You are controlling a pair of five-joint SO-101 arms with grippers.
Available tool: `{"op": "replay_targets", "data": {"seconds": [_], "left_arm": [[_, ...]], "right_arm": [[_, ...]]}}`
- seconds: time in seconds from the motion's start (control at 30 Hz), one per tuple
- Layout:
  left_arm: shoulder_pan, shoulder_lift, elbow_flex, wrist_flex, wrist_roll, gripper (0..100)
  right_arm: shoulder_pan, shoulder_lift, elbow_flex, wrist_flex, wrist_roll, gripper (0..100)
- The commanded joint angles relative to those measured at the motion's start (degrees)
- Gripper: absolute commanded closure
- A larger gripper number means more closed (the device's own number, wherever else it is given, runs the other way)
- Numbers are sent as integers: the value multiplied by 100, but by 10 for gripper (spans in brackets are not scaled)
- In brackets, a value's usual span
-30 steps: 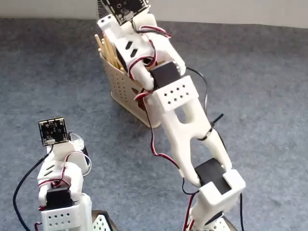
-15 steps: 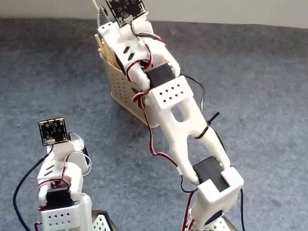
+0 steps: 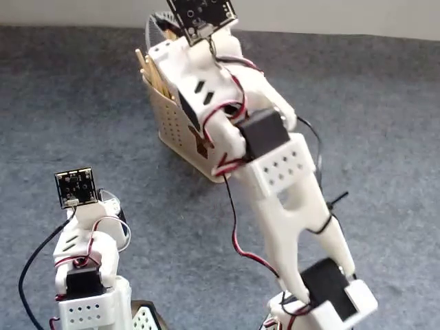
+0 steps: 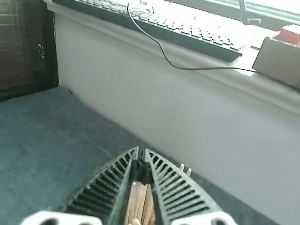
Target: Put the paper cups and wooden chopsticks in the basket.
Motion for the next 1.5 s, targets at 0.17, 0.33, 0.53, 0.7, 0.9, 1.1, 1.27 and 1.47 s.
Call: {"op": "replay_targets", "data": {"seconds": [0.17, 0.33, 0.53, 0.7, 0.9, 1.1, 1.27, 1.47], "left_arm": [[110, -66, -48, -132, -53, 994], [110, -66, -48, -149, -53, 994], [110, -66, 198, -589, -44, 994], [110, -66, 215, -615, -44, 994], [110, -66, 215, -624, -44, 994], [119, -66, 224, -624, -26, 994], [505, -66, 312, -615, -44, 994], [954, -66, 400, -589, -53, 993]], "right_arm": [[84, -1297, 136, 2958, -35, 995], [637, -2026, 1420, 3222, -35, 995], [1147, -3213, 3565, 2598, -26, 995], [1508, -4453, 5543, 1508, -26, 995], [1543, -6062, 7582, 620, -35, 995], [1543, -7415, 8901, 523, -35, 995], [1543, -8268, 9965, 523, -35, 995], [1552, -9473, 11187, 558, -18, 995]]}}
